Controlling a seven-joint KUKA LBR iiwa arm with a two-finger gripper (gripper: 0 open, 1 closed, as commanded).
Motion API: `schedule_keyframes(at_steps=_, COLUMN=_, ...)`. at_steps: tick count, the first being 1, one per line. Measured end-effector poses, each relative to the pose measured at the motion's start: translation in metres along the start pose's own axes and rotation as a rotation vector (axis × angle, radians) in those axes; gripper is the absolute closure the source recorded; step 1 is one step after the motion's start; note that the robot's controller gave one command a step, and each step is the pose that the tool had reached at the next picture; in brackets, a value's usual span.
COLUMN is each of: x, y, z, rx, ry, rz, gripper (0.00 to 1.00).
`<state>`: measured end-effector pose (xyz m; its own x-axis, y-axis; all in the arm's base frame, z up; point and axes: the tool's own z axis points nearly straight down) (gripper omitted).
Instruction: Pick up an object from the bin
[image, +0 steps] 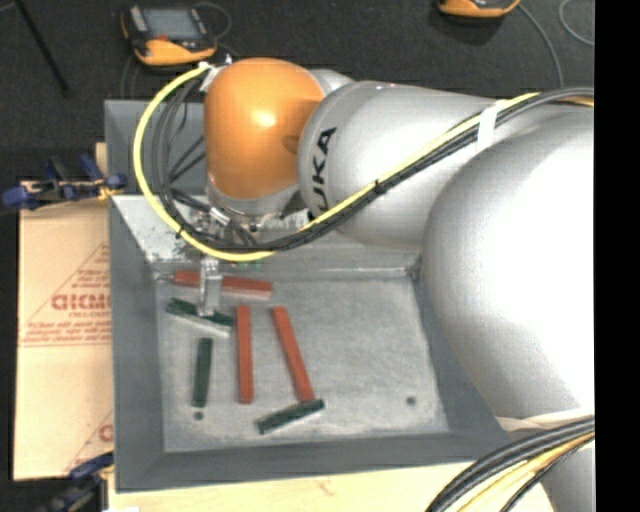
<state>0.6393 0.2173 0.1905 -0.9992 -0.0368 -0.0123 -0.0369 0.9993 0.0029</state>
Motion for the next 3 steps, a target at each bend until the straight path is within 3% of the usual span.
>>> schedule_keyframes(at_steps=1, x=0.024, y=-0.001, z=0.058, rx=0.002, ry=0.008, rz=-0.202, gripper=0.0)
schedule_keyframes(at_steps=2, x=-0.012, y=-0.011, z=0.118, rx=-0.003, ry=0.004, rz=-0.401, gripper=1.0)
schedule_keyframes(at_steps=3, x=-0.012, y=-0.011, z=0.118, rx=-0.003, ry=0.004, rz=-0.4, gripper=1.0)
